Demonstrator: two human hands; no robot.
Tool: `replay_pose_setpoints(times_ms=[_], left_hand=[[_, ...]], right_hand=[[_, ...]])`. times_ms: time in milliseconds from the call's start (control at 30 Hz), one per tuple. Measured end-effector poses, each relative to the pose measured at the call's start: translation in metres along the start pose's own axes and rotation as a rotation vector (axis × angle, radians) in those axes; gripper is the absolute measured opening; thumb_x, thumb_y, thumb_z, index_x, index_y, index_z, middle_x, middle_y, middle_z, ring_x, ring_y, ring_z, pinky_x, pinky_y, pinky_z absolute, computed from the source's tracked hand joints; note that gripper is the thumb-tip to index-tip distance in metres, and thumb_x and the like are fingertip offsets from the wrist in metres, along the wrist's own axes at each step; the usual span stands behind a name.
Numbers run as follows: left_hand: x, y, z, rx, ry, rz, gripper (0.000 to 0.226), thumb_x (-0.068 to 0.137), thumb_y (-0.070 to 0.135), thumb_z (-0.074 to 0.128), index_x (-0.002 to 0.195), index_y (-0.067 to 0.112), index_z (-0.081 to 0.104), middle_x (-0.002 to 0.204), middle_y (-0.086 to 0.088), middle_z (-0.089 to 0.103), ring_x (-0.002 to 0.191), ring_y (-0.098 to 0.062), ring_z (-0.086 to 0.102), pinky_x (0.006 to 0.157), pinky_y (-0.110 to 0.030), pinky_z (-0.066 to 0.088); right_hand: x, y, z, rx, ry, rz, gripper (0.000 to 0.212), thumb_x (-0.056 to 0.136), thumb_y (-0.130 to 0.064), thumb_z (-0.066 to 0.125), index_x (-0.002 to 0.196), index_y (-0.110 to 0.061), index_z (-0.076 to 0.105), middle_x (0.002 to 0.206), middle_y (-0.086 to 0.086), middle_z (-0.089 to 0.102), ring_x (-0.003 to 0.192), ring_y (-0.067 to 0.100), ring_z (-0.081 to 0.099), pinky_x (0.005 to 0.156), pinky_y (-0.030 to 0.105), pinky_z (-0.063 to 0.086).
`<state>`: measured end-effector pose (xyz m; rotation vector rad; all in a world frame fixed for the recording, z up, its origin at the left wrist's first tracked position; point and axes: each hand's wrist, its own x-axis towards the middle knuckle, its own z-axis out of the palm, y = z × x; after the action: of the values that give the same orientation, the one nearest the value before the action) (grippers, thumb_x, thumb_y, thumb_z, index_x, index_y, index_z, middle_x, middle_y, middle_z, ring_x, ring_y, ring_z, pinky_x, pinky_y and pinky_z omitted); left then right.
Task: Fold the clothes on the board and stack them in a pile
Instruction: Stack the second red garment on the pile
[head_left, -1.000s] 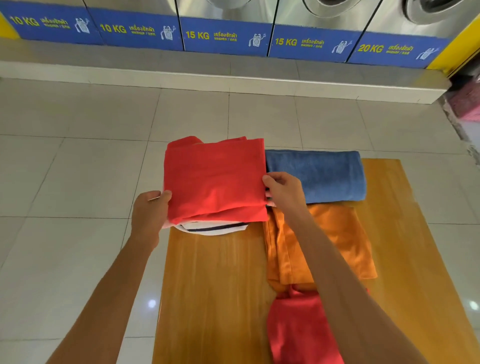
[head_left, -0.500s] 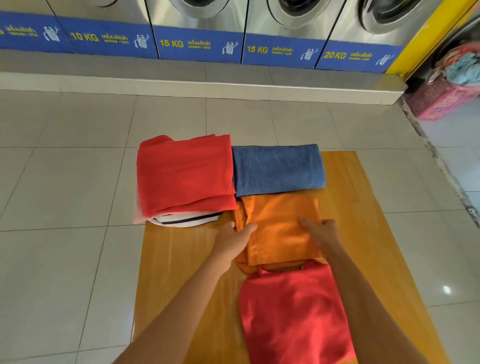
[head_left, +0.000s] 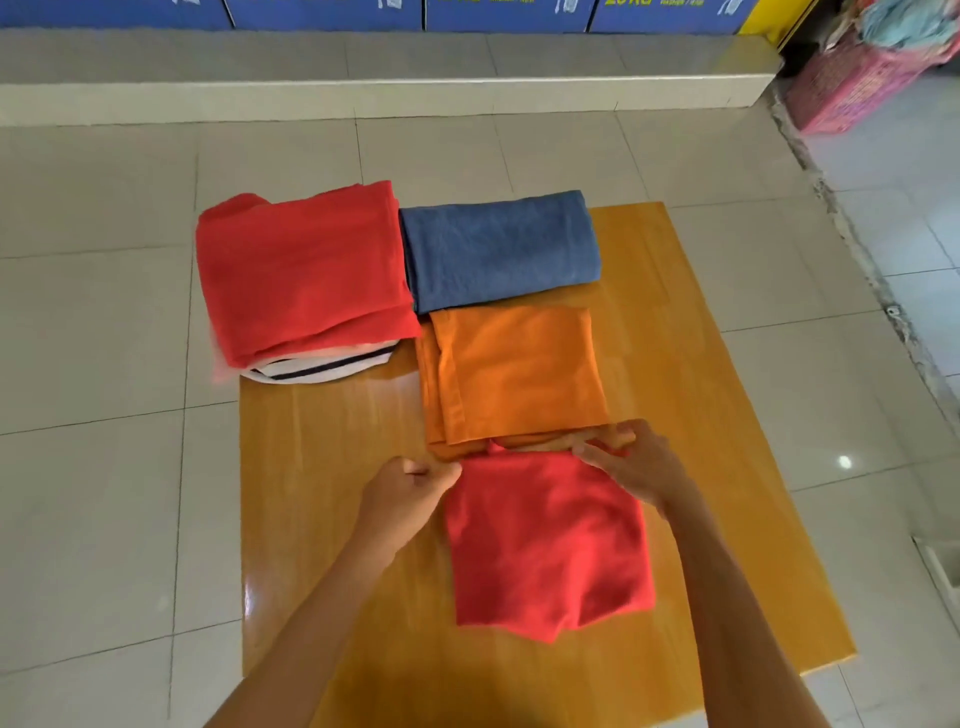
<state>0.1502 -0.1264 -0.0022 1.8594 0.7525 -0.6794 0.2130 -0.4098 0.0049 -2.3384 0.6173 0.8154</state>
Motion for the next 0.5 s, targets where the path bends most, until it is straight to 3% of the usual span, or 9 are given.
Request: replay_pose_setpoints(times_ms=[100, 200, 267, 333, 400, 500], left_hand=[[-0.027, -0.020, 0.024, -0.093, -0.147, -0.060, 0.057, 0.072, 0.069, 0.069, 0.109, 0.025, 0.069, 0.105, 0.011, 0.072, 0.095, -0.006, 0.067, 0.082, -0.026, 0.052], [-0.041, -0.020, 0.044, -0.238, -0.132, -0.106, 0.043, 0.072, 0.062, 0.075, 0.094, 0.026, 0.071, 0.094, 0.012, 0.073, 0.089, -0.006, 0.068, 0.071, -0.022, 0.051], [-0.042, -0.018, 0.046, -0.282, -0.138, -0.123, 0.041, 0.070, 0.058, 0.078, 0.091, 0.023, 0.074, 0.089, 0.009, 0.076, 0.086, -0.008, 0.070, 0.070, -0.024, 0.053], [-0.040, -0.020, 0.041, -0.331, -0.198, -0.155, 0.047, 0.065, 0.058, 0.082, 0.093, 0.022, 0.075, 0.091, 0.006, 0.078, 0.089, -0.013, 0.072, 0.081, -0.031, 0.057], [-0.039, -0.023, 0.028, -0.403, -0.252, -0.195, 0.053, 0.062, 0.056, 0.085, 0.100, 0.021, 0.075, 0.096, 0.003, 0.079, 0.094, -0.018, 0.073, 0.091, -0.039, 0.056], [-0.038, -0.030, 0.005, -0.484, -0.201, -0.219, 0.049, 0.069, 0.051, 0.082, 0.107, 0.021, 0.072, 0.103, 0.000, 0.077, 0.098, -0.020, 0.072, 0.094, -0.042, 0.054]], right_hand=[[-0.018, 0.024, 0.017, 0.130, 0.049, 0.091, 0.101, 0.063, -0.074, 0.080, 0.136, -0.014, 0.045, 0.129, 0.010, 0.058, 0.114, 0.029, 0.061, 0.096, 0.047, 0.055], [-0.032, 0.030, 0.027, 0.166, -0.049, 0.134, 0.091, 0.062, -0.073, 0.081, 0.123, -0.011, 0.054, 0.113, 0.005, 0.066, 0.101, 0.027, 0.068, 0.089, 0.049, 0.059], [-0.038, 0.030, 0.032, 0.313, -0.152, 0.110, 0.075, 0.068, -0.057, 0.087, 0.120, -0.007, 0.065, 0.105, 0.008, 0.076, 0.092, 0.028, 0.075, 0.082, 0.046, 0.063], [-0.046, 0.026, 0.032, 0.514, -0.254, 0.084, 0.060, 0.075, -0.039, 0.087, 0.120, -0.003, 0.069, 0.102, 0.011, 0.080, 0.090, 0.027, 0.078, 0.077, 0.040, 0.065], [-0.053, 0.021, 0.032, 0.653, -0.364, 0.078, 0.052, 0.082, -0.029, 0.083, 0.124, -0.003, 0.067, 0.109, 0.011, 0.079, 0.100, 0.028, 0.077, 0.083, 0.041, 0.063], [-0.058, 0.015, 0.042, 0.704, -0.542, 0.047, 0.048, 0.091, -0.020, 0.075, 0.135, -0.012, 0.060, 0.126, 0.010, 0.074, 0.118, 0.030, 0.069, 0.100, 0.050, 0.056]])
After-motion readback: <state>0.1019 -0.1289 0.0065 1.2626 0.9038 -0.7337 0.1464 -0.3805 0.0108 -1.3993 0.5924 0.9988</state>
